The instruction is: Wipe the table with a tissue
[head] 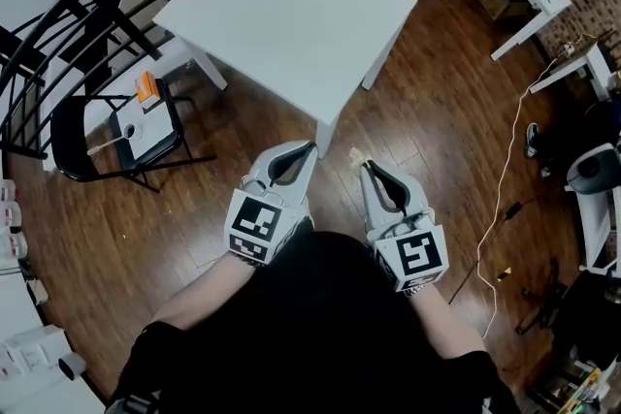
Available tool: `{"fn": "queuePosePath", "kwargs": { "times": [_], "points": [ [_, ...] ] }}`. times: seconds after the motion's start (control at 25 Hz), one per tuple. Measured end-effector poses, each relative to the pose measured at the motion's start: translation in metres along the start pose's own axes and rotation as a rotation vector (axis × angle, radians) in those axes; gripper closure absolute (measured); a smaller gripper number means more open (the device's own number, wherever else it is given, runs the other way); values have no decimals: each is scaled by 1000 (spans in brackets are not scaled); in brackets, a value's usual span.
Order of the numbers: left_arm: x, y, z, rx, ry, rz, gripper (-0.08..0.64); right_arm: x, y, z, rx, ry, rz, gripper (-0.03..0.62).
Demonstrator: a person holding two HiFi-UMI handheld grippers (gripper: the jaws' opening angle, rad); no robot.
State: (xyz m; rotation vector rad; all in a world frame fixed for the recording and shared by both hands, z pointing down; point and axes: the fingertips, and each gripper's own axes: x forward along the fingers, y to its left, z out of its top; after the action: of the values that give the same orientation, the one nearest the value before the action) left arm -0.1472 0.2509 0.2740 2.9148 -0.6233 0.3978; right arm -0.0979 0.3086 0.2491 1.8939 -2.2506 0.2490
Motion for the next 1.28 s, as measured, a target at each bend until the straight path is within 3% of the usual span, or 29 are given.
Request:
{"fn": "queuePosePath", "kwargs": {
  "times": [0.32, 0.56, 1.28],
  "points": [
    [42, 80, 15, -2, -3, -30, 548, 88, -24, 19, -16, 52, -21, 584],
    [57, 117, 22, 1, 5, -42, 548, 131, -42, 25, -18, 95, -55, 584],
    [125, 173, 7, -59, 72, 39, 548, 228, -102, -7, -58, 190, 66, 584]
  ]
}}
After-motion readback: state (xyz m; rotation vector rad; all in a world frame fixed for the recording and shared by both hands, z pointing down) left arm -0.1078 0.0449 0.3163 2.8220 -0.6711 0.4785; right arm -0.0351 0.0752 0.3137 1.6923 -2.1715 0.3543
